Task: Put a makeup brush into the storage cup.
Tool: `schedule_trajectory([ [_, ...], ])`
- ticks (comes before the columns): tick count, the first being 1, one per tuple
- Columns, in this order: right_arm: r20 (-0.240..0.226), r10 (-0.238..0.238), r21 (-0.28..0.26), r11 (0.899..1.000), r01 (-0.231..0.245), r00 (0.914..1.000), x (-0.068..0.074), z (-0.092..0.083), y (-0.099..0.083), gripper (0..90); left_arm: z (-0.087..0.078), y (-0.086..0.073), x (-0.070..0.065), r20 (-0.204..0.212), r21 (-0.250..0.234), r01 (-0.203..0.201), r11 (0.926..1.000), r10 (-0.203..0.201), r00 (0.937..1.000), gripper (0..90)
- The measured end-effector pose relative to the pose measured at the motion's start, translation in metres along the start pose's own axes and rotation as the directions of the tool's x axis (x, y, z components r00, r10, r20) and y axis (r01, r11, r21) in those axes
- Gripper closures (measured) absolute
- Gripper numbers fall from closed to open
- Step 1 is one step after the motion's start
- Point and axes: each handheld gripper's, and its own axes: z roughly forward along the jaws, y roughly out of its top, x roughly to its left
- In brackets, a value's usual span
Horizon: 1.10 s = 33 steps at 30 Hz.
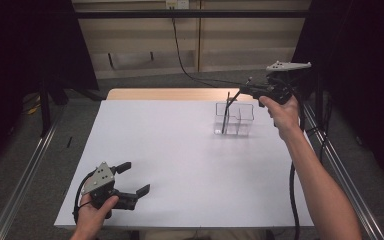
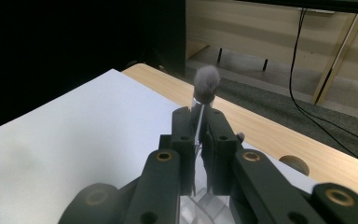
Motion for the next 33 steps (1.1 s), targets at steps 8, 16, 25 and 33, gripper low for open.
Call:
schedule_trajectory([
  [8,0.013,-0.003,0.031,1.000,0.003,0.9999,-0.003,0.015,0.004,84.0,-0.001,0.000,0.001,-0.002,-0.005,0.004,1.0000,-0.004,1.0000,2.5],
  [16,0.026,-0.013,0.073,0.997,0.012,0.9996,-0.004,0.028,0.001,84.0,-0.001,0.000,0.000,-0.003,0.005,-0.008,1.0000,0.008,1.0000,2.5],
  [25,0.032,0.001,0.094,0.996,-0.004,0.9995,-0.008,0.037,-0.004,84.0,0.000,0.000,0.001,0.000,0.007,-0.009,0.9999,0.009,1.0000,2.5],
  [33,0.027,0.002,0.120,0.993,-0.005,0.9996,-0.007,0.046,-0.009,83.9,-0.001,0.000,0.001,0.003,0.005,-0.007,1.0000,0.007,1.0000,2.5],
])
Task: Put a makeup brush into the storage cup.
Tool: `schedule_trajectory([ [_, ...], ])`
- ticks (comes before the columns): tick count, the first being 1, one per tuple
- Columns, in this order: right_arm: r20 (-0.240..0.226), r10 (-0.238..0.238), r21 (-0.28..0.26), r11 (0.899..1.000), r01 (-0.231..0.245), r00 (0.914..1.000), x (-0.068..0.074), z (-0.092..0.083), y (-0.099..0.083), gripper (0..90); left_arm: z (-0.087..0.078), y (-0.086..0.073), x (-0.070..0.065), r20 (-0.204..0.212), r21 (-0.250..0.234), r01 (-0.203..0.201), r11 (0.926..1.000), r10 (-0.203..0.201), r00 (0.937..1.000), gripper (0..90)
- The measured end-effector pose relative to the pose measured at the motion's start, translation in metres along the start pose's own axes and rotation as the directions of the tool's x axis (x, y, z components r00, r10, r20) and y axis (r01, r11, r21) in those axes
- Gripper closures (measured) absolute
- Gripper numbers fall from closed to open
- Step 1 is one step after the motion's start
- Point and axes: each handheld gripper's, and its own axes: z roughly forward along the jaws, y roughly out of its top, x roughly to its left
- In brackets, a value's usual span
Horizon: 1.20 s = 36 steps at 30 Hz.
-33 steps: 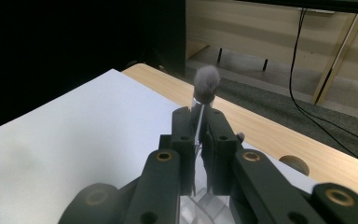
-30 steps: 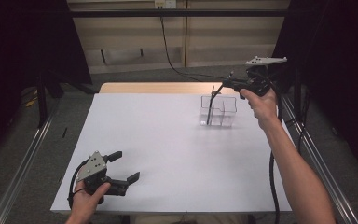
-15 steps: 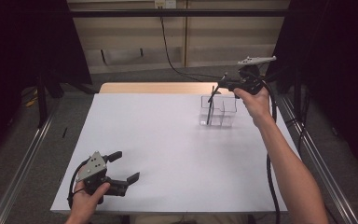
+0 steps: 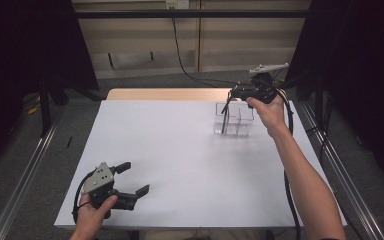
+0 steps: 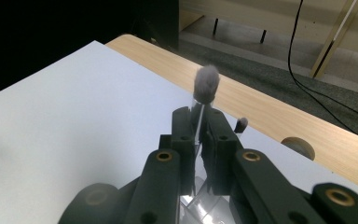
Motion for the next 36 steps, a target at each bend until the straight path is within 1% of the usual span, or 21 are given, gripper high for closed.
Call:
schedule_trajectory([
  [15,-0.009,0.005,0.032,0.999,-0.005,0.9999,0.002,0.011,-0.009,83.9,-0.001,0.000,0.001,-0.008,0.001,-0.003,1.0000,0.003,1.0000,2.5],
  [17,-0.019,0.021,0.017,1.000,-0.020,0.9996,0.001,0.012,-0.010,83.9,-0.001,0.000,0.002,-0.008,0.002,-0.003,1.0000,0.003,1.0000,2.5],
  [20,-0.015,0.017,0.027,0.999,-0.017,0.9997,0.002,0.015,-0.013,83.9,0.000,0.000,0.003,-0.003,0.003,-0.002,1.0000,0.002,1.0000,2.5],
  [22,-0.014,0.017,0.031,0.999,-0.016,0.9998,0.002,0.017,-0.015,83.9,0.000,-0.001,0.003,-0.010,0.008,-0.008,0.9999,0.008,0.9999,2.5],
  [25,-0.018,0.021,0.036,0.999,-0.021,0.9996,0.002,0.020,-0.018,83.9,0.000,0.000,0.003,-0.009,0.005,-0.005,1.0000,0.005,0.9999,2.5],
  [31,-0.020,0.014,0.045,0.999,-0.013,0.9997,0.004,0.023,-0.020,83.8,-0.001,-0.001,0.004,-0.009,0.008,-0.008,0.9999,0.008,0.9999,2.5],
  [36,-0.020,0.020,0.041,0.999,-0.019,0.9996,0.004,0.024,-0.022,83.5,-0.001,-0.001,0.004,-0.009,0.005,-0.005,1.0000,0.005,1.0000,2.5],
])
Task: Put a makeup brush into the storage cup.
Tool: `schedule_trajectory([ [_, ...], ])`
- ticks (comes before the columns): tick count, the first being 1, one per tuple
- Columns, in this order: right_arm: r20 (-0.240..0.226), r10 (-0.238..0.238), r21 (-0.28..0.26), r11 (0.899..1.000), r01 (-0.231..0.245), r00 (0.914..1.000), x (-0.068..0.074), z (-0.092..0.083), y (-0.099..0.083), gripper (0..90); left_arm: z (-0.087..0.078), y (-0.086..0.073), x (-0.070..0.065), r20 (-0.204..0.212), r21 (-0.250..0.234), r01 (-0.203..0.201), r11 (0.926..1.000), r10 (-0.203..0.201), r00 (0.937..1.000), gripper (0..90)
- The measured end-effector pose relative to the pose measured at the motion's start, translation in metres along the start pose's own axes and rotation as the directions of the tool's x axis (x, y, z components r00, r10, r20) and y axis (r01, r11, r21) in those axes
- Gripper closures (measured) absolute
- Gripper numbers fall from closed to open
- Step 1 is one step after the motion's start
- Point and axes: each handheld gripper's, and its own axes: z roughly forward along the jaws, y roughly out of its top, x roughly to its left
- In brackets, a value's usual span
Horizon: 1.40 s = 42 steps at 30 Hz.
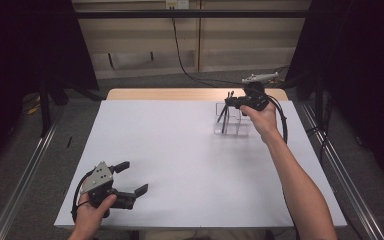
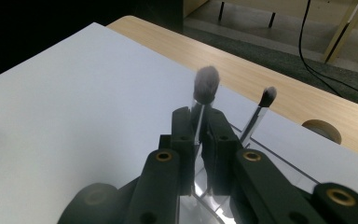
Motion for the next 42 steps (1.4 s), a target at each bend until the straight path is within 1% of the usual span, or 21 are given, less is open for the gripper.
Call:
schedule_trajectory([
  [4,0.006,0.000,0.003,1.000,0.000,1.0000,-0.001,0.001,-0.003,80.8,0.000,0.000,0.000,0.000,0.003,-0.004,1.0000,0.004,1.0000,2.5],
  [9,0.020,0.015,-0.004,1.000,-0.015,0.9997,-0.004,-0.001,-0.007,73.1,0.000,0.000,0.000,-0.001,0.004,-0.005,1.0000,0.005,1.0000,2.5],
  [13,0.020,0.027,-0.038,0.999,-0.026,0.9994,-0.007,-0.005,-0.009,56.0,0.001,0.000,0.000,-0.004,0.006,-0.005,1.0000,0.005,1.0000,2.5],
  [15,0.019,0.033,-0.055,0.998,-0.032,0.9993,-0.007,-0.007,-0.008,45.6,0.001,0.000,0.000,-0.004,0.006,-0.005,1.0000,0.005,1.0000,2.5],
  [20,0.020,0.024,-0.076,0.997,-0.022,0.9995,-0.005,-0.009,-0.008,31.3,0.001,0.000,0.000,-0.003,0.006,-0.007,1.0000,0.007,1.0000,2.5],
  [22,0.018,0.028,-0.081,0.996,-0.027,0.9994,-0.004,-0.009,-0.008,25.1,0.001,0.000,0.000,-0.003,0.006,-0.007,1.0000,0.007,1.0000,2.5],
  [24,0.025,0.032,-0.089,0.996,-0.029,0.9992,-0.004,-0.008,-0.009,16.2,0.001,0.000,0.001,-0.006,0.007,-0.006,1.0000,0.006,1.0000,2.5],
  [27,0.039,0.034,-0.096,0.995,-0.030,0.9986,-0.004,-0.007,-0.012,7.1,0.001,0.000,0.001,-0.007,0.005,0.000,1.0000,0.000,1.0000,2.5],
  [30,0.027,0.039,-0.103,0.994,-0.036,0.9989,-0.006,-0.006,-0.016,3.4,0.003,0.000,0.003,-0.008,0.006,0.007,1.0000,-0.007,0.9999,2.5],
  [31,0.023,0.035,-0.103,0.994,-0.032,0.9991,-0.006,-0.006,-0.018,0.1,0.003,0.000,0.003,-0.010,0.007,0.006,1.0000,-0.006,0.9999,2.5],
  [33,0.012,0.032,-0.108,0.994,-0.031,0.9994,-0.008,-0.007,-0.020,0.4,0.003,0.000,0.004,-0.009,0.006,0.009,0.9999,-0.008,0.9999,2.5],
  [35,0.019,0.036,-0.113,0.993,-0.033,0.9992,-0.007,-0.008,-0.020,0.8,0.003,0.000,0.005,-0.014,0.004,0.012,0.9999,-0.012,0.9998,2.5],
  [37,0.002,0.011,-0.135,0.991,-0.010,0.9999,-0.007,-0.010,-0.021,0.2,0.003,0.000,0.006,-0.017,0.004,0.015,0.9999,-0.015,0.9997,2.5],
  [38,0.003,0.010,-0.146,0.989,-0.009,0.9999,-0.006,-0.011,-0.021,0.2,0.003,0.000,0.006,-0.018,0.004,0.015,0.9999,-0.015,0.9997,2.5],
  [40,0.010,0.014,-0.148,0.989,-0.013,0.9999,-0.006,-0.011,-0.022,0.5,0.003,0.001,0.007,-0.022,0.002,0.019,0.9998,-0.019,0.9996,2.5],
  [41,0.018,0.004,-0.152,0.988,-0.002,0.9998,-0.006,-0.011,-0.023,0.6,0.003,0.001,0.007,-0.023,0.002,0.021,0.9998,-0.021,0.9995,2.5],
  [42,0.019,0.004,-0.153,0.988,-0.001,0.9998,-0.006,-0.011,-0.023,0.7,0.003,0.000,0.007,-0.023,0.003,0.026,0.9997,-0.026,0.9994,2.5],
])
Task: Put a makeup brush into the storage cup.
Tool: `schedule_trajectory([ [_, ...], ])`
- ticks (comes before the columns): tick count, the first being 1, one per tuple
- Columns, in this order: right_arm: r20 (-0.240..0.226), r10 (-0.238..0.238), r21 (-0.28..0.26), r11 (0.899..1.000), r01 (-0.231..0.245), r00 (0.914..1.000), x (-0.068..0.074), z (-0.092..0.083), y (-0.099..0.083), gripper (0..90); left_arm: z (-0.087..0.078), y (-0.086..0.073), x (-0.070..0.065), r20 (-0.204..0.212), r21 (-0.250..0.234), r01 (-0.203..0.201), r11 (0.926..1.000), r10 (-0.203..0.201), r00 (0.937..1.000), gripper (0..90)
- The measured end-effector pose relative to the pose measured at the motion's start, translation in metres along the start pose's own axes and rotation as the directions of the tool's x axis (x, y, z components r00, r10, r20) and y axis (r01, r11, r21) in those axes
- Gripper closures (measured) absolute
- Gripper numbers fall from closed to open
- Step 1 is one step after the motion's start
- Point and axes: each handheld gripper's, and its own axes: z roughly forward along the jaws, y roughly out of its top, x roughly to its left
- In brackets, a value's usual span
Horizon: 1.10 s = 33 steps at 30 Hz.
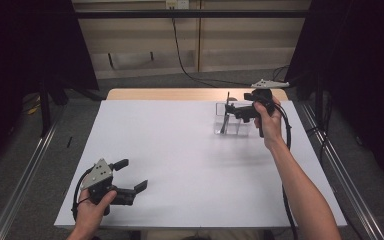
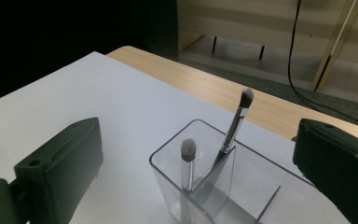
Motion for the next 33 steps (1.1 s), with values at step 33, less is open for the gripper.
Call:
schedule_trajectory([
  [33,0.096,0.050,-0.079,0.996,-0.043,0.9941,0.007,-0.042,-0.043,2.4,-0.008,0.001,0.004,-0.018,-0.029,-0.006,0.9995,0.005,0.9998,2.5],
])
